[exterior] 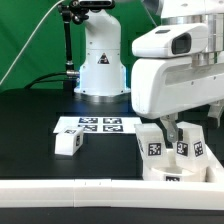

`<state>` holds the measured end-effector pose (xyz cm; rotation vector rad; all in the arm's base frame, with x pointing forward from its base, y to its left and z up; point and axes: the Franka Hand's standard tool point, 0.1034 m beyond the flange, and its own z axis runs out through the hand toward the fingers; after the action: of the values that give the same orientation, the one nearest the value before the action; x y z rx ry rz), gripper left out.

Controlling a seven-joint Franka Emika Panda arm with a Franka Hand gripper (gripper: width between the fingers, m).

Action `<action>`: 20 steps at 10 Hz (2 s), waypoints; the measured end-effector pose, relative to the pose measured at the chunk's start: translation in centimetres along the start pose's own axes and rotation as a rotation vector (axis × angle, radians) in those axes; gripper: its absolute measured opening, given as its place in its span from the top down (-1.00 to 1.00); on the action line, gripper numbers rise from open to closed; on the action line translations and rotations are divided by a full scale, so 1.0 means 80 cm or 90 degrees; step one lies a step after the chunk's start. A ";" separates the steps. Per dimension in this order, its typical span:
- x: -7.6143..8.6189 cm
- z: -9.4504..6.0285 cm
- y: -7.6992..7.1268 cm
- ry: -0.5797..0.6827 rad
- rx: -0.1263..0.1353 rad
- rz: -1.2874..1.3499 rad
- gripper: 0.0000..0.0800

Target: Assemble stool

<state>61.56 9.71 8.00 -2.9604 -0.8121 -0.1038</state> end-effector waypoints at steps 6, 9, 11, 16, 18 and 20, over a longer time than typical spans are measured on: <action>-0.001 0.001 0.001 0.000 0.000 0.019 0.15; -0.002 0.001 0.002 0.000 0.002 0.172 0.15; -0.002 0.002 -0.001 -0.001 0.003 0.315 0.15; 0.000 0.003 -0.009 -0.001 0.020 0.660 0.15; 0.001 0.003 -0.009 -0.002 0.022 0.735 0.15; 0.001 0.003 -0.009 -0.003 0.024 0.804 0.15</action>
Offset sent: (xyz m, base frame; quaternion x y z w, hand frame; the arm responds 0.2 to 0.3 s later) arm 0.0000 0.0000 0.0000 0.0000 0.0000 0.0000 1.0000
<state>61.25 10.42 7.79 -2.8159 1.0708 0.0008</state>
